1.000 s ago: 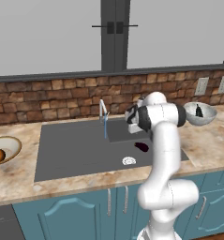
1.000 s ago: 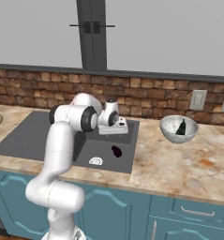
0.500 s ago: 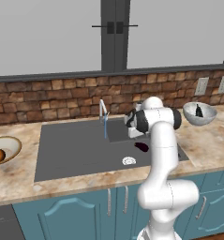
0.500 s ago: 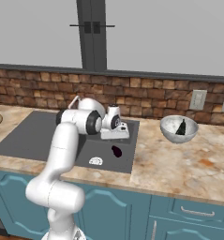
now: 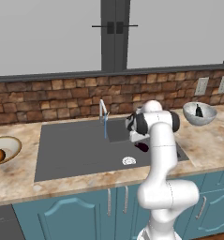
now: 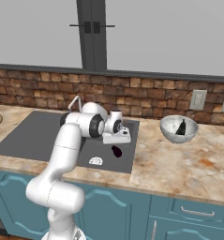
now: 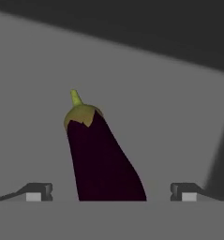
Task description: Pick the eggplants from the sink and place them in one bowl. Place the orange in the other bowl. Then turn off the sink faucet.
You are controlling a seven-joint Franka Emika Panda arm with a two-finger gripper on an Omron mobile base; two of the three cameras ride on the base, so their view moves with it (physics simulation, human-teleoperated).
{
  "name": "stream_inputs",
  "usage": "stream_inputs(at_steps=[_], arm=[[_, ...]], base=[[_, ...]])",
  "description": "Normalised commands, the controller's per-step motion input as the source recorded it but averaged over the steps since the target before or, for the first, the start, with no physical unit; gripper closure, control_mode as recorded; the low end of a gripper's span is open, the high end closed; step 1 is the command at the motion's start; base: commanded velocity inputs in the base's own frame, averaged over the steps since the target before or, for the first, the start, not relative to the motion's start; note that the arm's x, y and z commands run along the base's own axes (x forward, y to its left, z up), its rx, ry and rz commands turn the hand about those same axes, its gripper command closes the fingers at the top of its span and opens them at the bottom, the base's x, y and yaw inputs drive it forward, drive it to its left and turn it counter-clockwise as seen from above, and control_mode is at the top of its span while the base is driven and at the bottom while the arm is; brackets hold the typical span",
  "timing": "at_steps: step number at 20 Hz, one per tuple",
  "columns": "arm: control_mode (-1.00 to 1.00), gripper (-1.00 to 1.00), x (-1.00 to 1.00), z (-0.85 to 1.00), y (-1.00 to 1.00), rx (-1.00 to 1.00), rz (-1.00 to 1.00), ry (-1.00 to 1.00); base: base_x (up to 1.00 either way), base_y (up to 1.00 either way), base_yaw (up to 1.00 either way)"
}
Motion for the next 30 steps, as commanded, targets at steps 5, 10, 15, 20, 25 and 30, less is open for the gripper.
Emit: stream_inputs(at_steps=[5, 10, 15, 20, 25, 30], arm=[[-1.0, -1.0, -0.03, -0.29, 0.0, 0.0, 0.03, 0.0], [-1.0, -1.0, 0.0, -0.33, 0.0, 0.0, 0.04, 0.0], [-1.0, 1.0, 0.0, -0.3, 0.0, 0.0, 0.03, 0.0], [-1.0, 1.0, -0.1, 0.07, 0.0, 0.0, 0.0, -0.02], [-1.0, 1.0, -0.34, 0.51, -0.01, 0.0, -0.02, -0.11], [-1.0, 1.0, -0.3, 0.7, -0.11, 0.0, -0.03, -0.13]], base=[[0.0, 0.0, 0.0], [0.0, 0.0, 0.0], [0.0, 0.0, 0.0], [0.0, 0.0, 0.0], [0.0, 0.0, 0.0], [0.0, 0.0, 0.0]])
